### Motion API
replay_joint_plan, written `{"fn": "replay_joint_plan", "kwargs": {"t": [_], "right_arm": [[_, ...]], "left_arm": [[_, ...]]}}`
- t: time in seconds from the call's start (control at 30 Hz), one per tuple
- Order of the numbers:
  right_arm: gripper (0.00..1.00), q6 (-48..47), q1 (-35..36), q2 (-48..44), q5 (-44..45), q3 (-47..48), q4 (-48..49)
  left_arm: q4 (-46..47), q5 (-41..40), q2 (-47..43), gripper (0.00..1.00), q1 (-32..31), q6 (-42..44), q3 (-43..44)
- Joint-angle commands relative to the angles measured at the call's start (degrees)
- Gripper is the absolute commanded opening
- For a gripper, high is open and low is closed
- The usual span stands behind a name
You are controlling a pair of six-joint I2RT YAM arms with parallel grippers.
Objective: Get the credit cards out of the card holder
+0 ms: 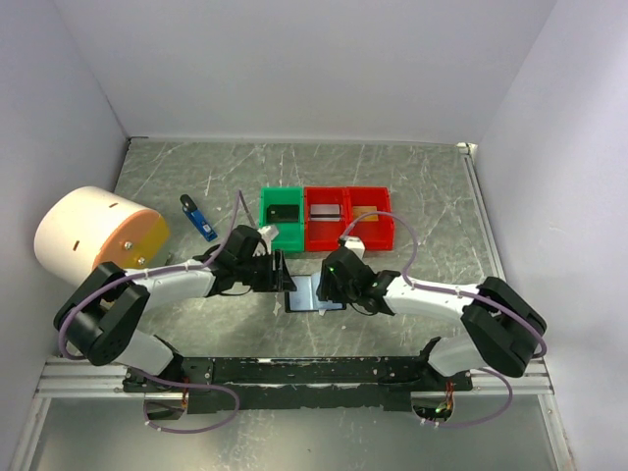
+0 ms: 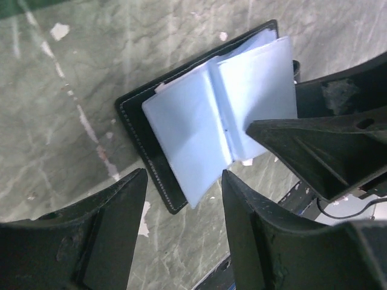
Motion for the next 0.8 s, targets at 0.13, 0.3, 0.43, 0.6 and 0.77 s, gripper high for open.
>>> {"fn": "replay_joint_plan", "kwargs": {"t": [0.13,0.3,0.43,0.6,0.77], "right_arm": [[0.51,0.92,-0.51,2.24,-3.70,-2.24,2.85],[0.54,0.22,-0.51,-0.52,-1.25,0.46,-2.22],[0.56,-0.13,-0.51,-3.49,0.97,1.61,-6.68],[0.58,0.64,-0.52,-4.45,4.21,2.13,-11.27],[0.59,0.91,-0.51,-1.96,3.40,1.70,-10.30]], "left_arm": [[6.05,3.40,3.40,0.55,-2.01,-0.10,0.87],[7.79,3.61,5.02,0.34,-2.29,-0.97,0.78],[7.50,2.35,4.81,0.23,-2.32,-1.12,0.79],[7.97,2.30,4.92,0.11,-2.35,-1.29,0.63],[7.49,2.13,5.27,0.07,-2.41,-1.09,0.85]]}}
